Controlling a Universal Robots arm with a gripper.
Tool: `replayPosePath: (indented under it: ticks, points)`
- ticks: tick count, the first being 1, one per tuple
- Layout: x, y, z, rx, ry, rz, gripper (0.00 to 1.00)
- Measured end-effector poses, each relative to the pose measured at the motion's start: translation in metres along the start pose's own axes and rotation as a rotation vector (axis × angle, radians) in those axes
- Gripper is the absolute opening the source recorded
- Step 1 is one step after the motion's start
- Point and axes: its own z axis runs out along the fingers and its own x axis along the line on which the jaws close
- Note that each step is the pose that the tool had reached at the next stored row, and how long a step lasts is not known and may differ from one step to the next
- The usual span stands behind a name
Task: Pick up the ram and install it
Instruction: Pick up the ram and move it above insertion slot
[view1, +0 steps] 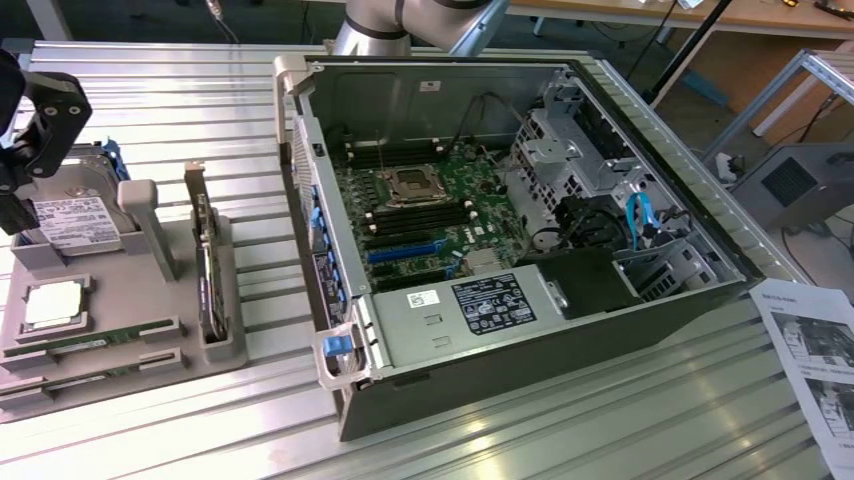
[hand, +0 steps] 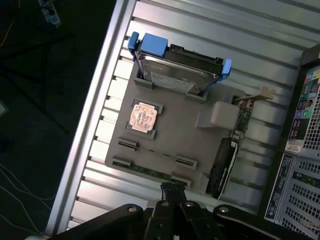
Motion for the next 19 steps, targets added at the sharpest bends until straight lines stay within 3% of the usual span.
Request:
replayPosePath:
  ticks: [19]
  points:
    - [0.0001, -0.0001, 0.0000, -0.0008, 0.0088, -0.204, 0.11]
